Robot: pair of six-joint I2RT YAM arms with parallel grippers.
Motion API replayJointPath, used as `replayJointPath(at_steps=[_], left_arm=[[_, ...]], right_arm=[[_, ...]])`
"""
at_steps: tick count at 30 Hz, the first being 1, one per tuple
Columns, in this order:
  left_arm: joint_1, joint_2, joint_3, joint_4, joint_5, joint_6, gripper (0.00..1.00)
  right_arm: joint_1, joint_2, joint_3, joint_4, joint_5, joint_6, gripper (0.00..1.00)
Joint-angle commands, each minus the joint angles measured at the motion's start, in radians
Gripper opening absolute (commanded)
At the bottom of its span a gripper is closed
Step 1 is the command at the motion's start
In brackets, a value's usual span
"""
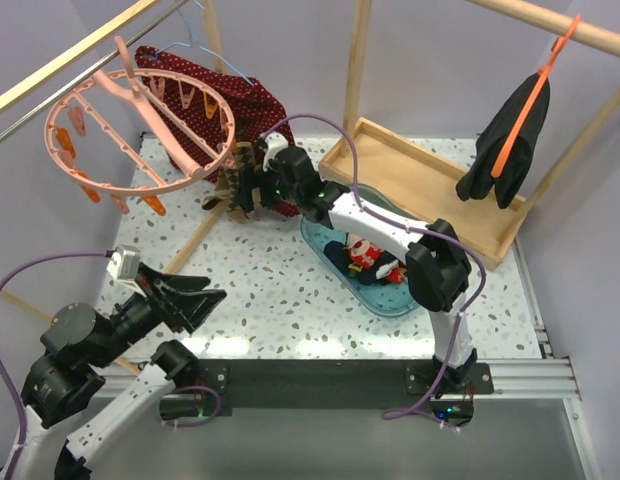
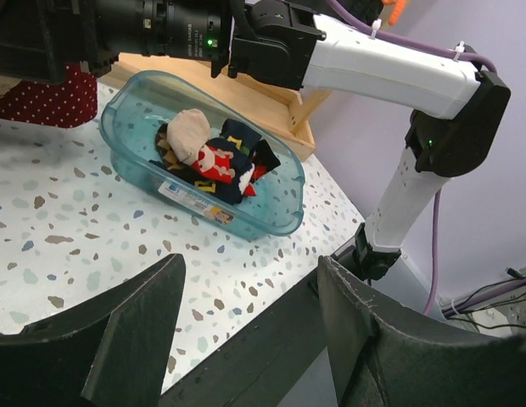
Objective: Remove the socks clipped to the hanger
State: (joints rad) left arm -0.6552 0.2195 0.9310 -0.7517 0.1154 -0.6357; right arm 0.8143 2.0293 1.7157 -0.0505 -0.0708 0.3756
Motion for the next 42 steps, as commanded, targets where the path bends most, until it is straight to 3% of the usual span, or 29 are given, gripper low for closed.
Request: replayJointPath(at_steps=[1, 10, 14, 18, 20, 21, 23, 24, 25, 33, 42], left_arm=[[0.000, -0.020, 0.048, -0.052, -0.013, 0.002, 0.69], [0.000, -0.008, 0.034, -0.043, -0.028, -0.002, 0.68], [0.000, -0.003, 0.023, -0.026, -0.034, -0.010, 0.66], [-0.001, 0.006, 0.006, -0.023, -0.042, -0.012, 0.59], [0.000, 0.015, -0.001, -0.028, -0.056, -0.018, 0.59], [0.000, 0.024, -0.004, -0.028, -0.062, -0.021, 0.59], [0.000, 0.032, -0.027, -0.023, -0.107, -0.045, 0.61], [0.000, 0.041, -0.040, -0.024, -0.140, -0.067, 0.64], [-0.001, 0.043, -0.072, -0.020, -0.192, -0.115, 0.65], [0.000, 0.116, -0.225, 0.204, -0.172, -0.171, 0.75], [0.000, 0.225, -0.238, 0.160, -0.351, -0.203, 0.76]], right_arm=[[-0.001, 0.031, 0.071, 0.024, 0.009, 0.003, 0.94], [0.000, 0.078, 0.100, 0.086, 0.000, 0.009, 0.72], [-0.001, 0.082, 0.088, 0.098, 0.019, -0.004, 0.70], [-0.001, 0.069, 0.071, 0.124, 0.013, 0.000, 0.46], [-0.001, 0.060, 0.070, 0.114, 0.003, 0.020, 0.41], [-0.001, 0.042, 0.068, 0.100, -0.003, 0.031, 0.28], [0.005, 0.019, 0.053, 0.092, -0.020, 0.051, 0.14], [0.008, 0.005, 0.048, 0.084, -0.018, 0.057, 0.03], [0.013, -0.018, 0.042, 0.077, -0.027, 0.065, 0.00], [0.039, -0.130, -0.010, 0.006, -0.135, 0.175, 0.00], [0.066, -0.211, -0.053, -0.051, -0.237, 0.253, 0.00]])
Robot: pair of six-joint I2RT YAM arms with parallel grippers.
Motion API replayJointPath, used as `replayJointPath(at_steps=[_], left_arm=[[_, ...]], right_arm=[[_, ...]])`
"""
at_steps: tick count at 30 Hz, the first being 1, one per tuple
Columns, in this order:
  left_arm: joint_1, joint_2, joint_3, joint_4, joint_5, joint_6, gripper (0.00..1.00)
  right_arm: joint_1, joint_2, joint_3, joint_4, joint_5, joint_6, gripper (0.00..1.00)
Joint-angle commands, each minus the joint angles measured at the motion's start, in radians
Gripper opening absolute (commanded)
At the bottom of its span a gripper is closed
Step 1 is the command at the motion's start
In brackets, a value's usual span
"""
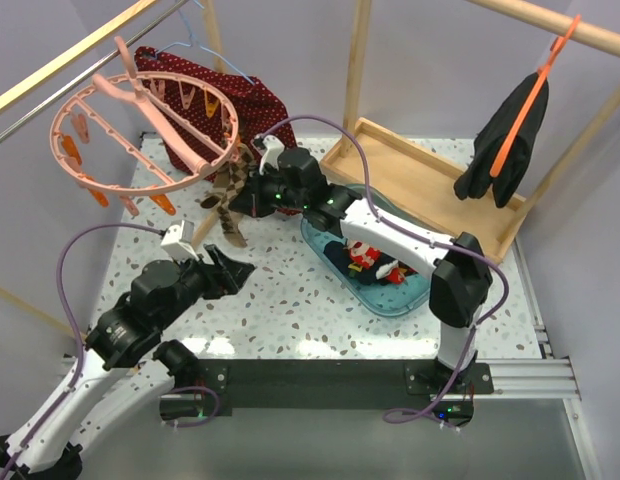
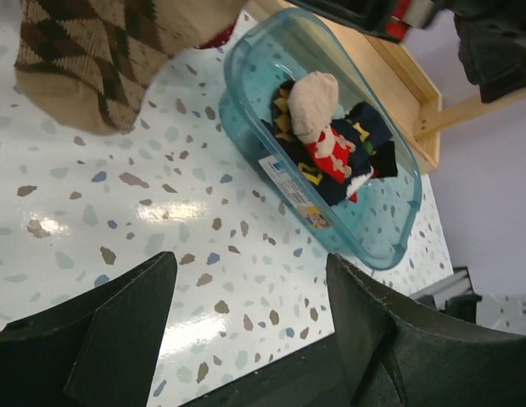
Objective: Remove the socks clipped to the hanger
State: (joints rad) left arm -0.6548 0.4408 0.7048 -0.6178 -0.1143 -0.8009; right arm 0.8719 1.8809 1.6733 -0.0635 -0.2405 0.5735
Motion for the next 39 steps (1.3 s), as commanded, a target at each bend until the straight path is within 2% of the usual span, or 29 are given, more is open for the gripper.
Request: replayJointPath(at_steps=[1, 7, 14, 19, 27, 39], left_arm=[[-0.002, 0.000, -0.017, 0.026, -0.140, -0.052, 0.76], [0.000, -0.047, -0.030, 0.069, -0.092, -0.045, 0.77], [0.000, -0.083, -0.028, 0.064, -0.048, -0.040, 0.77], [0.000, -0.082, -0.022, 0.119, -0.004, -0.021, 0.77], [0.000, -0.027, 0.111, -0.008, -0.016, 0.094, 0.77], [0.000, 0.053, 0.087, 0.052, -0.119, 0.118, 0.80]], right_arm=[[0.019, -0.066, -0.006, -0.045, -0.072, 0.058, 0.00], [0.067, -0.117, 0.013, -0.102, -0.059, 0.057, 0.00], [0.095, -0.196, -0.029, -0.101, -0.049, 0.077, 0.00], [0.102, -0.230, -0.050, -0.099, -0.066, 0.118, 0.00], [0.121, -0.247, -0.050, -0.122, -0.060, 0.150, 0.00], [0.134, -0.236, -0.035, -0.091, -0.088, 0.229, 0.00]])
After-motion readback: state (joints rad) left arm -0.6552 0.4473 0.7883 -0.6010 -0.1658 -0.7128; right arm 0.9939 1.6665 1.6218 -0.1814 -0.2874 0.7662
